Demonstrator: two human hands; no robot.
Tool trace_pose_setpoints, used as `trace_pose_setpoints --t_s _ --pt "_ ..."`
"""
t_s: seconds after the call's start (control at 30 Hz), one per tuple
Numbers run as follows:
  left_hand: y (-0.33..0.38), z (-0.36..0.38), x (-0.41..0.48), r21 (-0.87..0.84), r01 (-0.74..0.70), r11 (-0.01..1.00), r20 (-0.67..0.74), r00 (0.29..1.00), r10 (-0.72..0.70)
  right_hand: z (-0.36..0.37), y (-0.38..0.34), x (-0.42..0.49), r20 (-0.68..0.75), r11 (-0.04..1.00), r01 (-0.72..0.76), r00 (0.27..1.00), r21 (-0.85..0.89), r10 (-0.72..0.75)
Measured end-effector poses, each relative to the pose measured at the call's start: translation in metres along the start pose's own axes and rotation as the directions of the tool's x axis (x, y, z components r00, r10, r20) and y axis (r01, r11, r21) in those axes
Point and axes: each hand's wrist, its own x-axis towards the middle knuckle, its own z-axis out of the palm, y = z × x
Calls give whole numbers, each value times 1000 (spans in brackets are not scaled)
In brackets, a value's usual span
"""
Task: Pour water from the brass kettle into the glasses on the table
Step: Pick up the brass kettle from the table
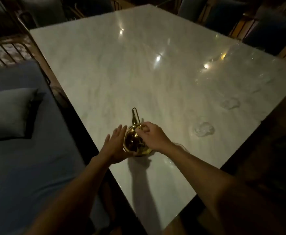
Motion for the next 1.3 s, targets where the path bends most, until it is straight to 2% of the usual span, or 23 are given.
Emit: trace_pose_setpoints --t_s 0.13,0.33,0.53,0.73,0.9,1.07,1.3 --pt "-8 8 16 -29 -64 998 58 996 65 18 5 23 -70 993 -35 997 115 44" --pt "-9 20 36 -75 -156 985 48 986 160 47 8 40 -99 949 -134 981 287 169" --pt "-14 21 44 -11 -196 981 58 979 196 51 8 38 -216 957 -91 964 274 154" --pt "-20 14 35 -36 -239 970 16 971 240 37 -12 22 -182 974 -27 981 223 69" --pt "-22 7 16 11 -380 925 -20 925 380 20 -26 -5 -189 978 58 982 200 -20" --pt "-8 -5 -14 48 -515 856 -83 852 517 3 -47 -41 -264 975 179 954 128 -141" --pt "35 2 -62 28 -581 813 -96 808 581 -24 -53 -104 -347 964 253 914 87 -209"
